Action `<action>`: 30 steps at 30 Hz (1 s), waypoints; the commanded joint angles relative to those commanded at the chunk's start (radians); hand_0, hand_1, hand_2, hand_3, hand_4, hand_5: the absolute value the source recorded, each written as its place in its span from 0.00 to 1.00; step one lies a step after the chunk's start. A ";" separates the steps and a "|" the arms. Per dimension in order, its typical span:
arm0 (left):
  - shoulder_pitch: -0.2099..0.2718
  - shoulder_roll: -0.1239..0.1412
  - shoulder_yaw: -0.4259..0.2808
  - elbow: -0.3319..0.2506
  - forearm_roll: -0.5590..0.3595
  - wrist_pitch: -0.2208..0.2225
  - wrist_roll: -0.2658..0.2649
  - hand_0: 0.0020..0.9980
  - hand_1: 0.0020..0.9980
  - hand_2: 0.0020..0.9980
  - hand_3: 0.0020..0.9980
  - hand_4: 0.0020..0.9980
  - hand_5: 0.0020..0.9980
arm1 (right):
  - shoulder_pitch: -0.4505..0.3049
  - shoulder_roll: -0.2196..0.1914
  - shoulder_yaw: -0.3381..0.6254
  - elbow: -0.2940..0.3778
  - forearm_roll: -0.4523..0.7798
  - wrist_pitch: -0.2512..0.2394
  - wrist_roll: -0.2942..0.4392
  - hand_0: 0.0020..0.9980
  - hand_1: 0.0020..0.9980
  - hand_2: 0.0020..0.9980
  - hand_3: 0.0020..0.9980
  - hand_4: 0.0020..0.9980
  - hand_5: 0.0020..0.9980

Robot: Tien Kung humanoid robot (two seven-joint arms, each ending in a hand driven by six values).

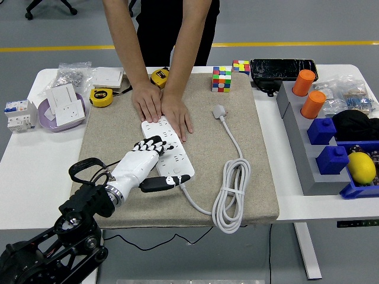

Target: Pick up the plug,place it near the board,insert it into the board,press the button

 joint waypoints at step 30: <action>-0.034 0.039 0.033 -0.229 0.059 -0.248 0.072 0.17 0.05 0.16 0.86 0.54 0.05 | 0.000 -0.001 -0.010 0.000 0.004 0.000 -0.001 0.88 0.73 0.72 0.73 1.00 0.68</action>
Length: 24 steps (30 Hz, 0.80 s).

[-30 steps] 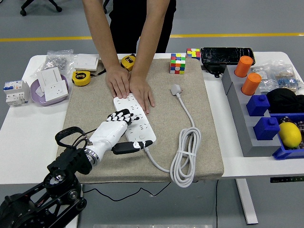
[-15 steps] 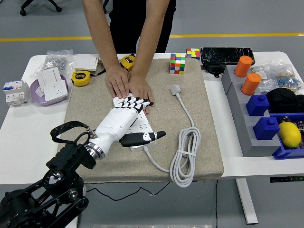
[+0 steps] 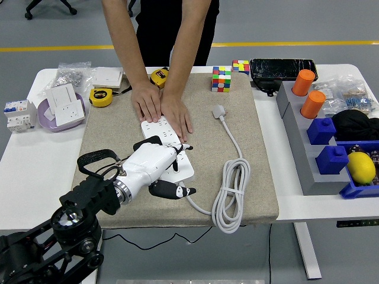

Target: Pick up the plug,place it near the board,insert it into the board,press the button

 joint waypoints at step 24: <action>-0.014 -0.026 0.033 0.163 0.000 0.015 -0.028 0.15 0.04 0.16 0.88 0.48 0.00 | -0.002 0.001 -0.004 0.000 0.000 0.000 -0.002 0.88 0.73 0.72 0.73 1.00 0.68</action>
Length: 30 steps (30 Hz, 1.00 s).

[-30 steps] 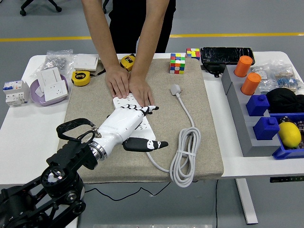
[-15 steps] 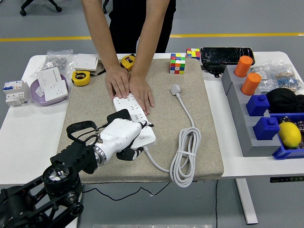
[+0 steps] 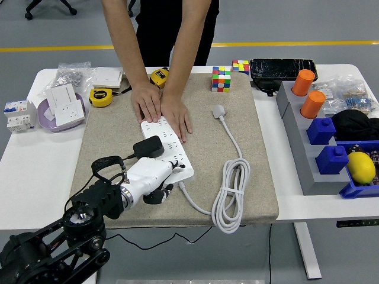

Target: Pick up the plug,place it near the board,insert it into the board,press the button

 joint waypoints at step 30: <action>0.009 0.019 -0.009 0.000 0.000 -0.035 0.008 0.15 0.04 0.16 0.80 0.48 0.00 | 0.003 0.000 0.009 0.000 0.002 -0.001 0.002 0.88 0.73 0.72 0.73 1.00 0.68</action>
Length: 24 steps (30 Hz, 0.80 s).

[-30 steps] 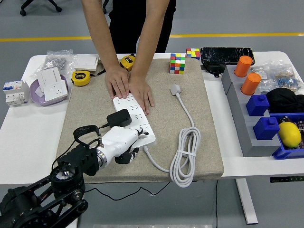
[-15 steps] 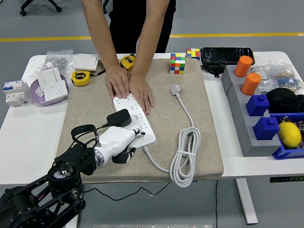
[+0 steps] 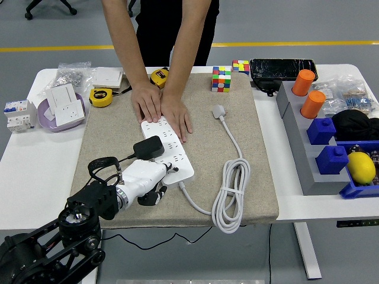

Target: Pick up the plug,place it near the board,insert it into the board,press the button

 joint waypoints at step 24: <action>0.013 -0.001 -0.013 -0.011 0.000 -0.012 0.000 0.16 0.04 0.16 0.74 0.47 0.00 | -0.004 0.000 -0.005 0.000 -0.001 0.000 -0.001 0.88 0.73 0.72 0.73 1.00 0.68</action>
